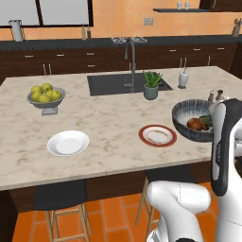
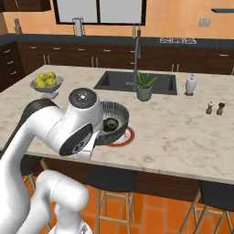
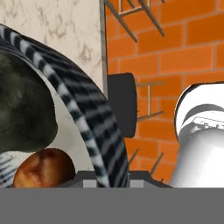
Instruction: Pick the chicken drumstick and cucumber from their plates and place them in the bowl. Then put the bowl in the fridge.
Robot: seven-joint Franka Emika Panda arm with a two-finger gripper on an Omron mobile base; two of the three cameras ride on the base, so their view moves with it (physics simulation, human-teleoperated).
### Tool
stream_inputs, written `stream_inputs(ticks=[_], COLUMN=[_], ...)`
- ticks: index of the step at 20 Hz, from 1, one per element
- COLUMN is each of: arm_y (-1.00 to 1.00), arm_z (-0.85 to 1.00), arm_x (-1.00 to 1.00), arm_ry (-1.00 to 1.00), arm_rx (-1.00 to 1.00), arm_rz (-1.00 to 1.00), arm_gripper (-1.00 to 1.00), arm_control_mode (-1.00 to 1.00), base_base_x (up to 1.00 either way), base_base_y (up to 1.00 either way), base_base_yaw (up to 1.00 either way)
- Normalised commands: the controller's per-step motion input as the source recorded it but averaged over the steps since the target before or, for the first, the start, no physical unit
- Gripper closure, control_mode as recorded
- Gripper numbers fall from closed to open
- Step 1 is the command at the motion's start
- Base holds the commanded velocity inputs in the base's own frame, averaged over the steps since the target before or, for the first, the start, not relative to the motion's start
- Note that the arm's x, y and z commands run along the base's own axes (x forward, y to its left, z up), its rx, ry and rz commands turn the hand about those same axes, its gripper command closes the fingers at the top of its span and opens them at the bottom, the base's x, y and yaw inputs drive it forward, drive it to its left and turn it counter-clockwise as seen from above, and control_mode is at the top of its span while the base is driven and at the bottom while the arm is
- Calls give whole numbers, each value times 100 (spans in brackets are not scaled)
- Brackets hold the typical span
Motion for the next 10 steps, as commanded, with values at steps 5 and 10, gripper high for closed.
stream_inputs(ticks=[5,10], arm_y=[0,0], arm_z=[0,0], arm_x=[0,0], arm_ry=[0,0], arm_rx=[0,0], arm_rz=[0,0], arm_gripper=[100,100], arm_control_mode=[100,100], base_base_x=[-66,-3], base_base_y=[-7,-15], base_base_yaw=[-9,-89])
